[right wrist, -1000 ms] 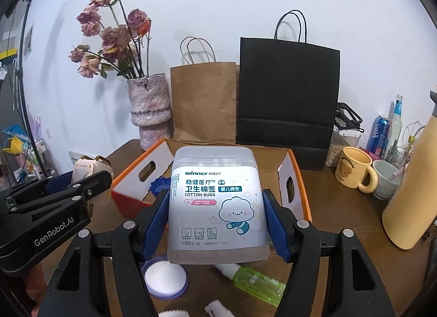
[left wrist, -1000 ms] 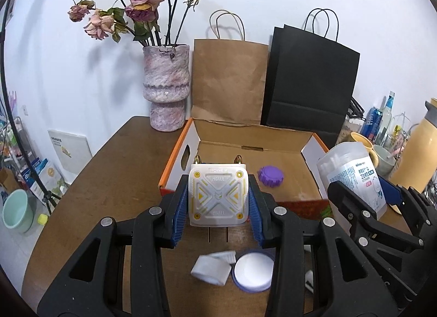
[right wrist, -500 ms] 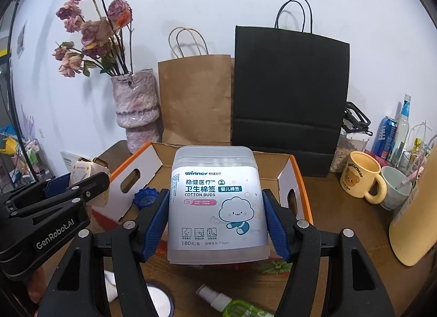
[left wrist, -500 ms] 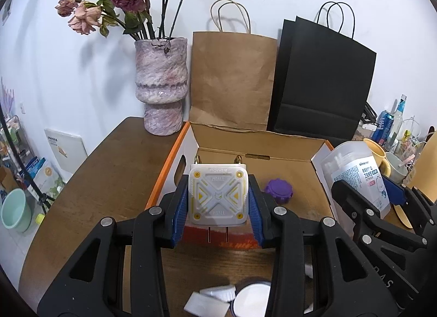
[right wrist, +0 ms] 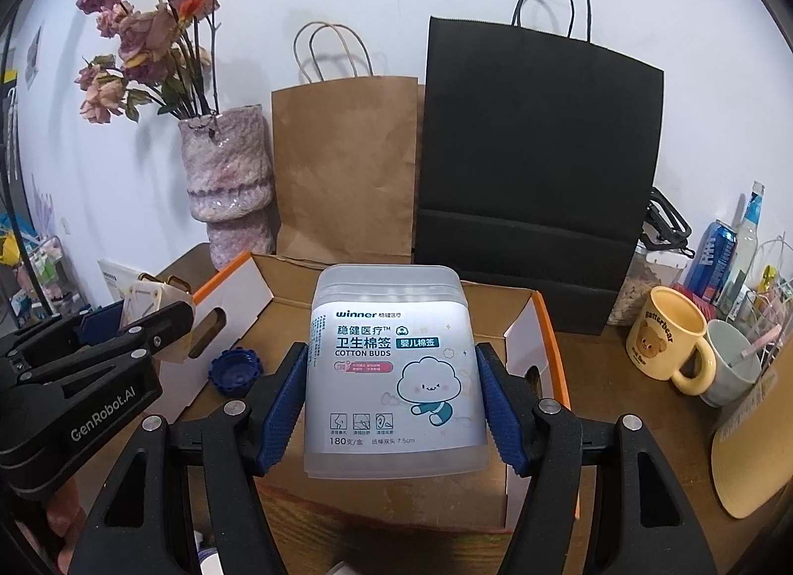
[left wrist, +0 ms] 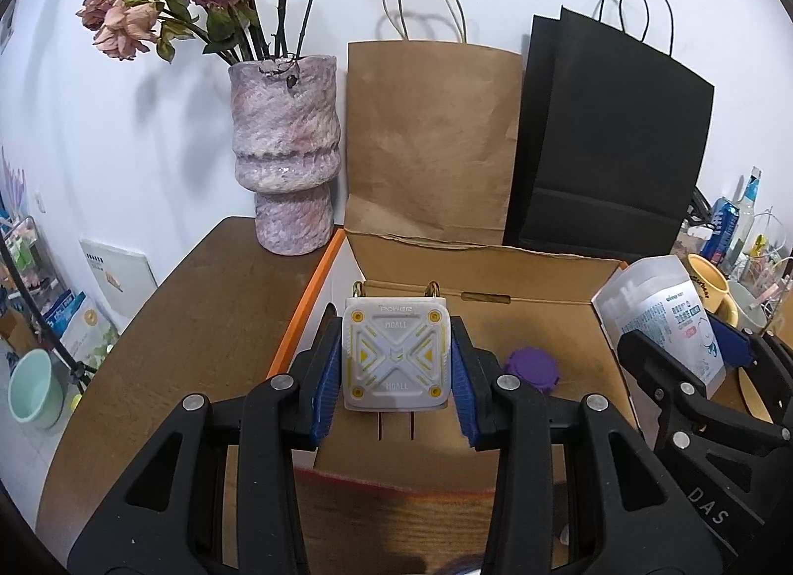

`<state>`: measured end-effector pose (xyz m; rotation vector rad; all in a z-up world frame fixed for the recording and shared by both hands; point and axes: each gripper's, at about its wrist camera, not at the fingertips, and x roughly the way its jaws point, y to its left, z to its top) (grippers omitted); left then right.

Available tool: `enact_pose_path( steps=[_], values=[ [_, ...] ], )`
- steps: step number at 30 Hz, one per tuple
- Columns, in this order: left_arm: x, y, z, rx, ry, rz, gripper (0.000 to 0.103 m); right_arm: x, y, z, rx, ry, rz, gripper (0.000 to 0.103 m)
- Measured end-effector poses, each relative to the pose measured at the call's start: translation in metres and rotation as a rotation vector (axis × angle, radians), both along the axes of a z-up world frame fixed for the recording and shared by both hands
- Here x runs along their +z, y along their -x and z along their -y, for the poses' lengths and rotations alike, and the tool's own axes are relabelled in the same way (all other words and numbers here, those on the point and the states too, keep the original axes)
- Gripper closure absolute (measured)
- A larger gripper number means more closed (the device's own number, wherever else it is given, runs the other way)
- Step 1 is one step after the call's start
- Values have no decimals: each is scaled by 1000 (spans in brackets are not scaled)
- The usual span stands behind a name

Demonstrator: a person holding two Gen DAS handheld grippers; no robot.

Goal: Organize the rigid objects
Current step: 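Carry the plug adapter and cotton-bud container over the box with both tools, then open both tools to drop the adapter and container into the box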

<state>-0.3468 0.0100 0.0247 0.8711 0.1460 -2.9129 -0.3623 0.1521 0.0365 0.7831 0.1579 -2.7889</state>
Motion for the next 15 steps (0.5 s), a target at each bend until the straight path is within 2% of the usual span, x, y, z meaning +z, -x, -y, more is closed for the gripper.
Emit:
enact_pose_path(
  steps=[15],
  values=[
    [-12, 37, 2, -3, 30, 41, 68, -21, 33, 2, -1, -36, 63, 33]
  ],
)
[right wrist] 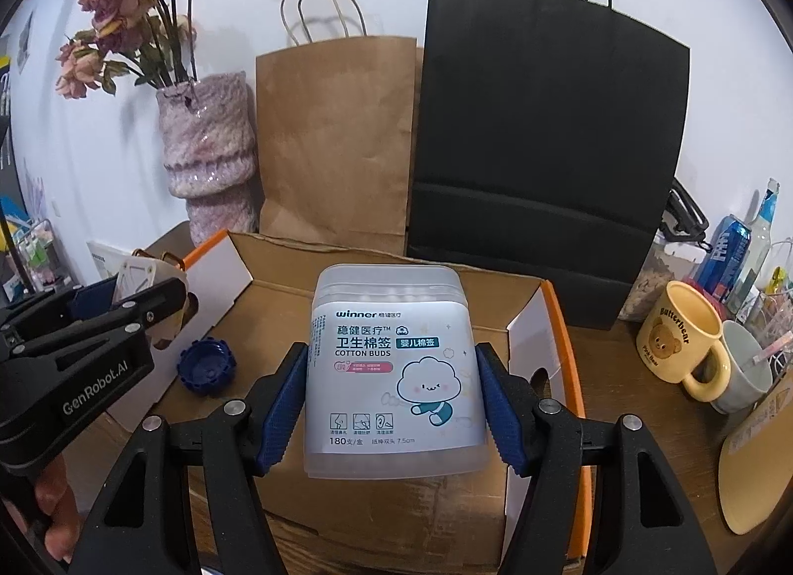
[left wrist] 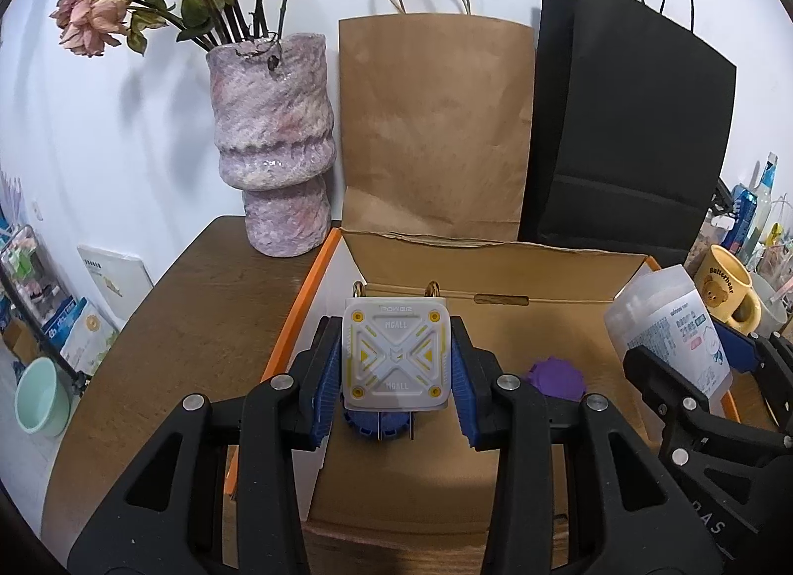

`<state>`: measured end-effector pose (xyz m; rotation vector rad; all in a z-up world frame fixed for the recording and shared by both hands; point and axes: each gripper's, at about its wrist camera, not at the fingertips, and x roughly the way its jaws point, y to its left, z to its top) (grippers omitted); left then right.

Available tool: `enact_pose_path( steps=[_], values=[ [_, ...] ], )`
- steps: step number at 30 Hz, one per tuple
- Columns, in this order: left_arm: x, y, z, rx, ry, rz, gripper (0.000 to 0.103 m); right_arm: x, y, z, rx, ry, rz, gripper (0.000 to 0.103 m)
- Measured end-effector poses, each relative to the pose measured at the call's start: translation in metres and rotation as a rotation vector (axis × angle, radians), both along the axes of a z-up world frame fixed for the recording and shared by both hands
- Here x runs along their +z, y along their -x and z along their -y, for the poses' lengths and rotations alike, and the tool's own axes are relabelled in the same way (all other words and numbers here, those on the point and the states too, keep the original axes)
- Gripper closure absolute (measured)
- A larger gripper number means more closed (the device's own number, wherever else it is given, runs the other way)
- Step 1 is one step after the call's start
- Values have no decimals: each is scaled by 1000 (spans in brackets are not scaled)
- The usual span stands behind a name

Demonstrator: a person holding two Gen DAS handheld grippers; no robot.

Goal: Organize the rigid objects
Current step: 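Open both tools to drop the adapter and container into the box, then move both tools back from the box toward the remaining table items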

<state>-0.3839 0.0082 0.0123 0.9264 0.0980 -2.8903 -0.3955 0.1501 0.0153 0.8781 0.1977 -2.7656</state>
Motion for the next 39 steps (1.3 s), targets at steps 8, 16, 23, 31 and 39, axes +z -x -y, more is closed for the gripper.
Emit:
enact_pose_path(
  steps=[8, 16, 23, 31, 39],
  values=[
    [-10, 11, -1, -9, 10, 36, 68, -12, 7, 1, -3, -14, 32, 32],
    [-4, 7, 0, 9, 22, 4, 15, -19, 13, -3, -16, -17, 73, 14],
    [3, 1, 6, 28, 7, -30, 1, -15, 12, -8, -36, -5, 57, 13],
    [2, 1, 5, 30, 10, -26, 0, -15, 12, -8, -31, -3, 55, 13],
    [3, -1, 8, 34, 3, -24, 0, -14, 12, -8, -33, -5, 55, 13]
  ],
)
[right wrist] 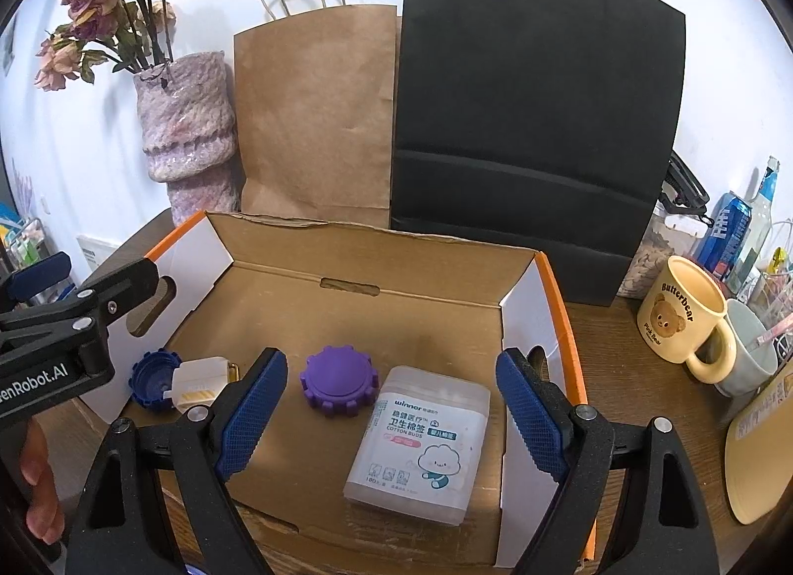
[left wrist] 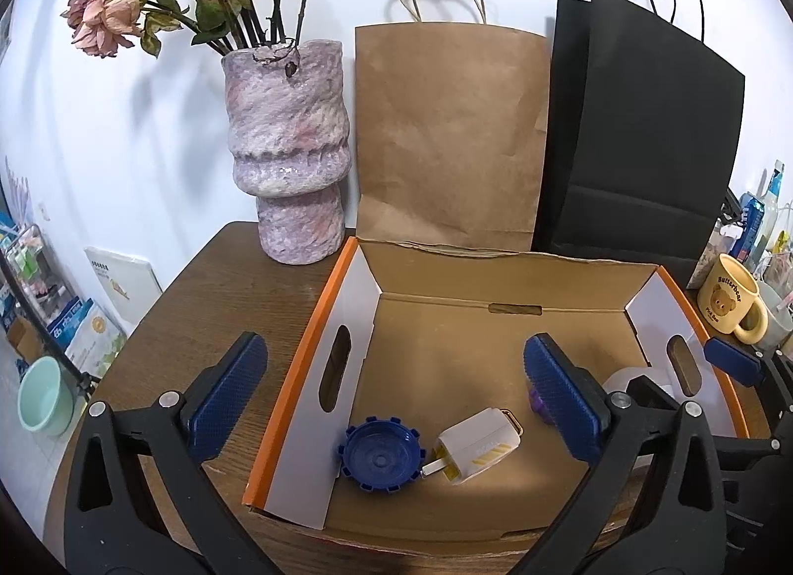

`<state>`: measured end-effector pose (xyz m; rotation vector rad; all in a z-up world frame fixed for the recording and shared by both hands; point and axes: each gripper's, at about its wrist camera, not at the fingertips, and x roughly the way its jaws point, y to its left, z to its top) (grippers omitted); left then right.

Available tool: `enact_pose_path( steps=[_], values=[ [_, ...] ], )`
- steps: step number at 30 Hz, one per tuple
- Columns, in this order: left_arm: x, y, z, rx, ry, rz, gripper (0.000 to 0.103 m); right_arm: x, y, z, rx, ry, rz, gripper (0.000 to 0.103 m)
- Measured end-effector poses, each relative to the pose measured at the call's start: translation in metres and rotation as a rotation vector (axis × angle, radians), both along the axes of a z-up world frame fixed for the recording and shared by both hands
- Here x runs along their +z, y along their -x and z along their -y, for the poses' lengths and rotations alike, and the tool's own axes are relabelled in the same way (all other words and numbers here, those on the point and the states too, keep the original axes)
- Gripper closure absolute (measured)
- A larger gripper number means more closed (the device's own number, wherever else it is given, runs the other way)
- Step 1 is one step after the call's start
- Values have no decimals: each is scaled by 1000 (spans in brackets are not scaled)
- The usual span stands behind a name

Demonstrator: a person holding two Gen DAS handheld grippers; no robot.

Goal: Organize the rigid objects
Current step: 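Move both tools back from the box toward the remaining table items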

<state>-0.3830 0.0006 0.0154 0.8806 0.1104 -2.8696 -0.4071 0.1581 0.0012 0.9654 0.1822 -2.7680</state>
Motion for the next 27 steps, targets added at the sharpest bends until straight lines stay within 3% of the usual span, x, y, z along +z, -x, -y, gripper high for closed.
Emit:
enact_pose_path(
  steps=[27],
  values=[
    [10, -46, 3, -9, -10, -28, 0, 13, -46, -5, 47, -13, -42, 13]
  ],
)
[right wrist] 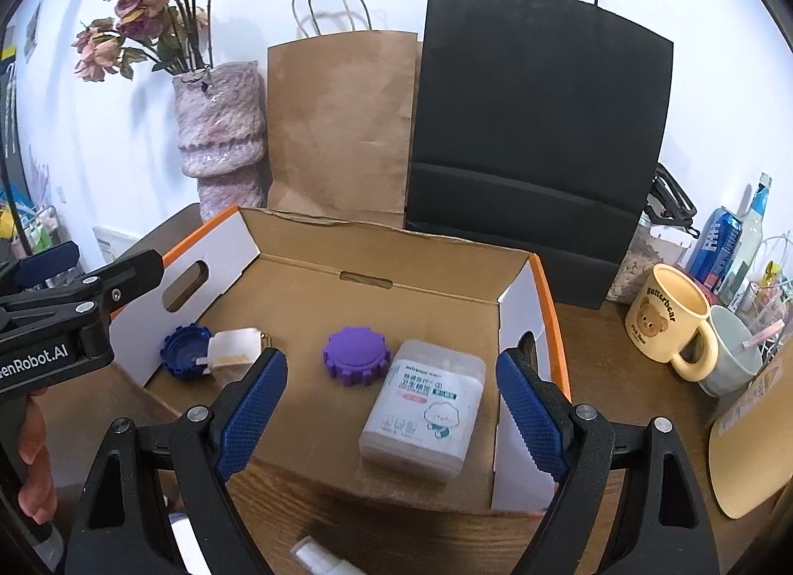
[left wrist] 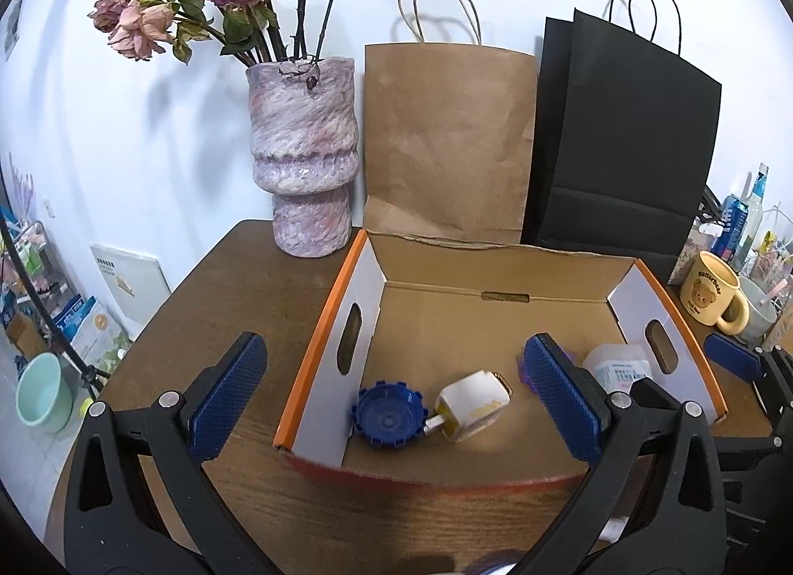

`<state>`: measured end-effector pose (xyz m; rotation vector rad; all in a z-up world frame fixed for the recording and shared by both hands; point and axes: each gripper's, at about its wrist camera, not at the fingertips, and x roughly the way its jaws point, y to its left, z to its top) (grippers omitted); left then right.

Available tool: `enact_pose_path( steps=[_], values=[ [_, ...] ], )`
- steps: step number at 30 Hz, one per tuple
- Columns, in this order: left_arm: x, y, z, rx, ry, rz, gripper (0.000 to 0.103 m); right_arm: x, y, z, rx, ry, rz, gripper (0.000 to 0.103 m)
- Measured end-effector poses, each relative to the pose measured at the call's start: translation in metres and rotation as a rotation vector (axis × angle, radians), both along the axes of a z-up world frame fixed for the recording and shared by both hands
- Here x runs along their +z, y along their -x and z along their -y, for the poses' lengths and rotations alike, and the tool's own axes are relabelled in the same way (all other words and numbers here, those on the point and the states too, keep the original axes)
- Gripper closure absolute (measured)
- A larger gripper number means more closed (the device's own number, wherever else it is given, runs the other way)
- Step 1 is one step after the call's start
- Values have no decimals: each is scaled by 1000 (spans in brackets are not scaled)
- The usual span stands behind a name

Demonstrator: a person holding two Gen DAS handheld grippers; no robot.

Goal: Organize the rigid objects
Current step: 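Move both tools back from the box toward the remaining table items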

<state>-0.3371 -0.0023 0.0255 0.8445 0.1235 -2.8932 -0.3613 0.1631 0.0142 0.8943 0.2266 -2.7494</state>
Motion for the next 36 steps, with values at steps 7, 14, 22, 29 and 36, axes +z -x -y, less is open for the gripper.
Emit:
enact_pose_path(
  steps=[7, 14, 22, 29, 36],
  values=[
    [-3, -19, -2, -8, -2, 2, 0, 0, -20, -4, 8, -7, 1, 13],
    [-7, -43, -8, -14, -7, 7, 0, 0, -42, -9, 15, -16, 2, 13],
    [-10, -66, -12, -20, -16, 18, 0, -1, -68, -16, 23, -23, 9, 13],
    [-13, -88, -17, -32, -17, 28, 0, -3, -91, -26, 12, -21, 14, 13],
    [-19, -113, -25, -53, -7, 33, 0, -10, -117, -36, 5, -11, 25, 13]
  ],
)
